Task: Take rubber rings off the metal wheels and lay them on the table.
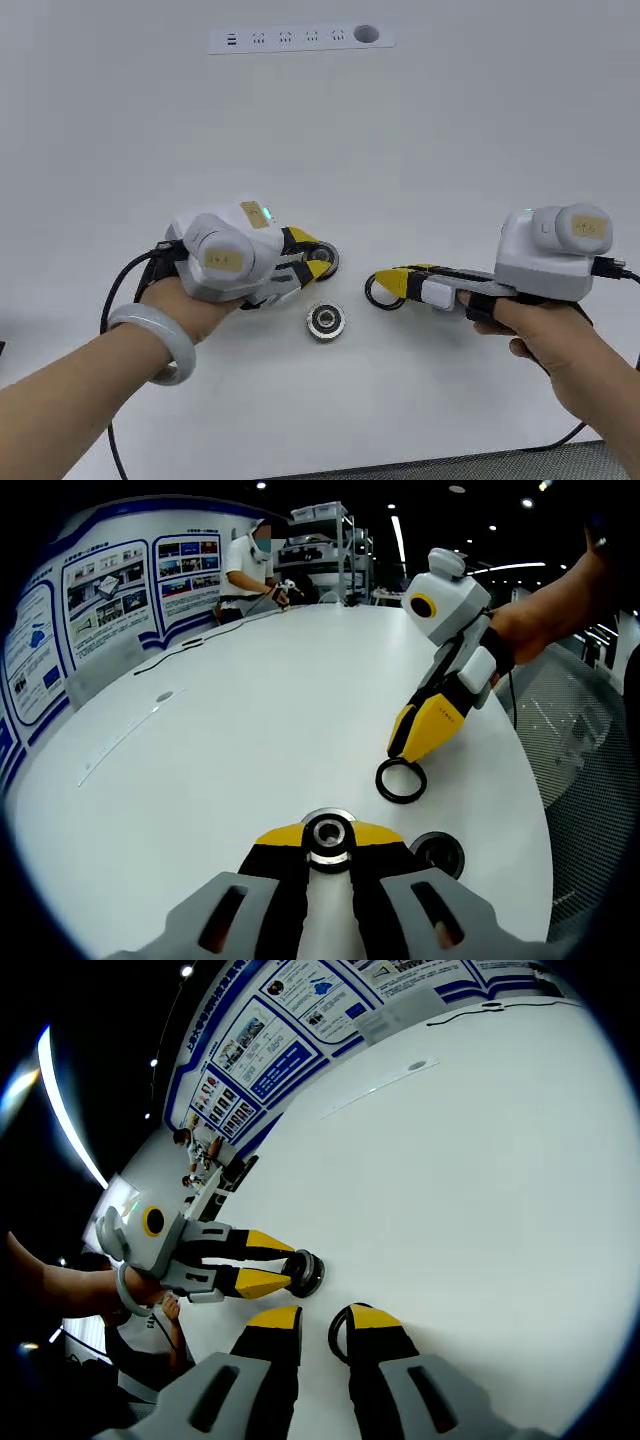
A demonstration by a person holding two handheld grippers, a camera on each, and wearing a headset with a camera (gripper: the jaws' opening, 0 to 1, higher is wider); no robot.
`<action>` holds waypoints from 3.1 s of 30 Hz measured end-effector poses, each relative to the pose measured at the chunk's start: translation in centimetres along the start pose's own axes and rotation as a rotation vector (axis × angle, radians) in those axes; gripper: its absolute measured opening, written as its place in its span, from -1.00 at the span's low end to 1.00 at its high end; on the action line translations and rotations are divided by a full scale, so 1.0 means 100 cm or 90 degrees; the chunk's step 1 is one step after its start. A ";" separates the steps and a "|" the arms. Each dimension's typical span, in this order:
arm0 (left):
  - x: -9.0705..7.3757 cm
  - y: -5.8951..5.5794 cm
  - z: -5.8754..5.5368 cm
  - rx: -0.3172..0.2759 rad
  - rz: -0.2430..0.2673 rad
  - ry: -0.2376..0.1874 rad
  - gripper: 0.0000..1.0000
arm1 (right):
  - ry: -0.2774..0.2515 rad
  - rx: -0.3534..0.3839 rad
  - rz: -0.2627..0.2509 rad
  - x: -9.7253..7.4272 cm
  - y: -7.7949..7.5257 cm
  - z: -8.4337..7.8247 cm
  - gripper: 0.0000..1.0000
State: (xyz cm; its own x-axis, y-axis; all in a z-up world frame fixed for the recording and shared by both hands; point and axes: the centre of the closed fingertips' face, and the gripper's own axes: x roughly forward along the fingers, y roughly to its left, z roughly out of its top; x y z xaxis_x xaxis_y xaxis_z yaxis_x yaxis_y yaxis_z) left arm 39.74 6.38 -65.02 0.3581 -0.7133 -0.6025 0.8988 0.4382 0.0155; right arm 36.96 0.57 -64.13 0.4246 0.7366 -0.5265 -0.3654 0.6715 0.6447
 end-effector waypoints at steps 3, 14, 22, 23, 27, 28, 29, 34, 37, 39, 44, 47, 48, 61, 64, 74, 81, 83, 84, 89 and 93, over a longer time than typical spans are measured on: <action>0.001 0.000 -0.001 0.003 0.001 0.002 -0.70 | -0.006 0.008 0.007 0.003 0.003 0.002 -0.62; 0.002 -0.001 0.000 0.014 -0.002 0.001 -0.72 | -0.007 0.026 0.034 0.026 0.013 0.011 -0.62; 0.002 -0.001 0.000 0.010 -0.001 -0.001 -0.73 | 0.009 0.047 0.054 0.046 0.019 0.012 -0.60; 0.002 -0.001 0.000 0.010 -0.001 -0.001 -0.73 | 0.011 0.050 0.056 0.047 0.019 0.012 -0.59; 0.002 0.000 -0.001 0.008 -0.001 -0.003 -0.73 | 0.021 0.072 0.065 0.053 0.019 0.010 -0.57; 0.001 -0.001 -0.001 0.008 -0.001 -0.004 -0.73 | 0.024 0.078 0.067 0.053 0.019 0.009 -0.56; 0.001 -0.001 -0.001 0.008 -0.001 -0.004 -0.73 | 0.025 0.080 0.066 0.054 0.019 0.009 -0.56; 0.001 0.000 -0.001 0.005 0.000 -0.007 -0.73 | 0.031 0.099 0.072 0.055 0.019 0.007 -0.54; 0.001 0.000 -0.001 0.005 0.000 -0.008 -0.73 | 0.035 0.119 0.076 0.056 0.019 0.006 -0.53; 0.001 -0.001 -0.001 0.005 0.000 -0.008 -0.73 | 0.037 0.127 0.077 0.056 0.018 0.005 -0.52; 0.001 -0.001 -0.001 0.004 0.000 -0.008 -0.73 | 0.039 0.143 0.083 0.057 0.018 0.005 -0.56; 0.001 -0.001 -0.001 0.003 -0.001 -0.008 -0.73 | 0.041 0.142 0.083 0.056 0.020 0.005 -0.55; 0.001 -0.001 -0.001 0.004 -0.001 -0.008 -0.73 | 0.040 0.140 0.083 0.056 0.021 0.005 -0.54; 0.001 -0.001 0.000 0.004 -0.001 -0.007 -0.73 | 0.041 0.115 0.076 0.050 0.019 0.006 -0.82; 0.001 -0.001 0.000 0.004 -0.001 -0.006 -0.73 | 0.046 0.108 0.075 0.051 0.019 0.004 -0.86; 0.001 -0.001 0.000 0.004 -0.001 -0.006 -0.73 | 0.043 0.104 0.066 0.051 0.016 0.005 -0.95; 0.001 -0.001 0.000 0.003 -0.001 -0.006 -0.73 | 0.041 0.101 0.064 0.050 0.016 0.006 -0.96; 0.001 -0.001 -0.001 0.003 -0.001 -0.006 -0.73 | 0.040 0.102 0.065 0.050 0.018 0.007 -0.96; 0.001 -0.001 -0.001 0.003 -0.001 -0.006 -0.73 | 0.039 0.100 0.065 0.050 0.019 0.007 -0.97; 0.001 -0.001 -0.001 0.005 -0.002 -0.005 -0.73 | 0.036 0.104 0.067 0.051 0.021 0.008 -0.97; 0.001 -0.001 -0.001 0.005 -0.002 -0.005 -0.73 | 0.035 0.107 0.071 0.051 0.023 0.009 -0.97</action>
State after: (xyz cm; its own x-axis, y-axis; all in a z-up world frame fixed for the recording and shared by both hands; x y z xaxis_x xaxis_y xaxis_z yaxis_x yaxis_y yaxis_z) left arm 39.71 6.30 -65.19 0.3578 -0.7191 -0.5957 0.9017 0.4320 0.0201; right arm 39.03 5.75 -64.82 0.3422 0.8118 -0.4731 -0.2619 0.5660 0.7817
